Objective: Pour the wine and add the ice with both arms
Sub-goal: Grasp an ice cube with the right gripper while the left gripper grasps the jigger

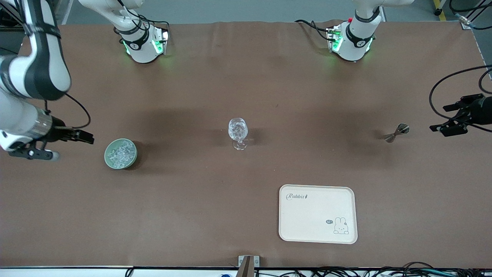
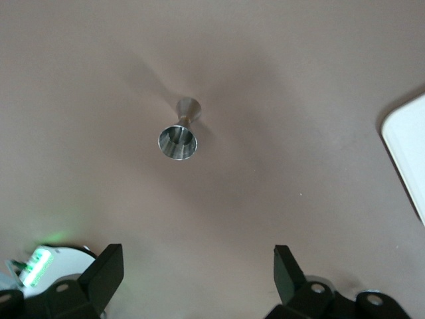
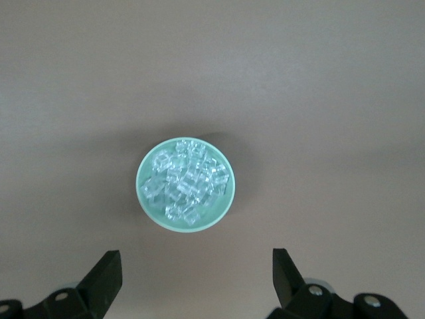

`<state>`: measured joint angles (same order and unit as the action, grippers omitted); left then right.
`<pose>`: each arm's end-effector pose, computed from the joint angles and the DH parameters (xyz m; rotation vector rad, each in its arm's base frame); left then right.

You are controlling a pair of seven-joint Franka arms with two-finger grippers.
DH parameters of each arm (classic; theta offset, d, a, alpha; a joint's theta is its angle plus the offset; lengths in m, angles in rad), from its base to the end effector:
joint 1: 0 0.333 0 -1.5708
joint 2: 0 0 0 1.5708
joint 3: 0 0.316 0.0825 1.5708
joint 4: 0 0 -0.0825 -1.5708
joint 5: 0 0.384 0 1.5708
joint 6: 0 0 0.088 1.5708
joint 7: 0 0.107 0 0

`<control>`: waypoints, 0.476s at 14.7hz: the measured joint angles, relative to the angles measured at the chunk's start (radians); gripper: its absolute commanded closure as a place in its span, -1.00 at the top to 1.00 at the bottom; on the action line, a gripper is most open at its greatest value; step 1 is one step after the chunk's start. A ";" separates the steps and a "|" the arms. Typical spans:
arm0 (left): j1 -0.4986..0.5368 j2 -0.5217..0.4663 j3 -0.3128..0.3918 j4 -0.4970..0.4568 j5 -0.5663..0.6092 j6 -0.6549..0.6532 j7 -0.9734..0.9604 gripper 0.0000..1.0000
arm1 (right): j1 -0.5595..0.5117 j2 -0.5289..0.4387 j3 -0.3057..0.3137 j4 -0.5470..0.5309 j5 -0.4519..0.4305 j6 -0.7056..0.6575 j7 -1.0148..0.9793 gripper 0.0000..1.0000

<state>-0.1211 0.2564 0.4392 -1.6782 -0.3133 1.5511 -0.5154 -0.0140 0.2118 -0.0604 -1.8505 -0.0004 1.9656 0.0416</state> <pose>0.5755 0.1339 0.4406 2.6394 1.2606 -0.5523 0.6003 -0.0431 0.4013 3.1213 -0.1798 -0.1510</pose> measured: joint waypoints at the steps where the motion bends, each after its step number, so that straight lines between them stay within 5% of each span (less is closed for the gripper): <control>1: 0.001 0.025 0.005 0.000 -0.033 0.000 -0.012 1.00 | 0.000 0.039 0.000 -0.004 0.000 0.042 0.006 1.00; 7: 0.016 0.123 0.106 -0.001 -0.228 -0.013 -0.027 1.00 | 0.026 0.162 0.001 -0.145 0.000 0.368 0.041 0.99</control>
<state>-0.1055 0.3795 0.5455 -1.6792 -0.5410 1.5384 -0.5422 0.0122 0.3742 -0.0596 -1.9959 -0.0004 2.3336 0.0828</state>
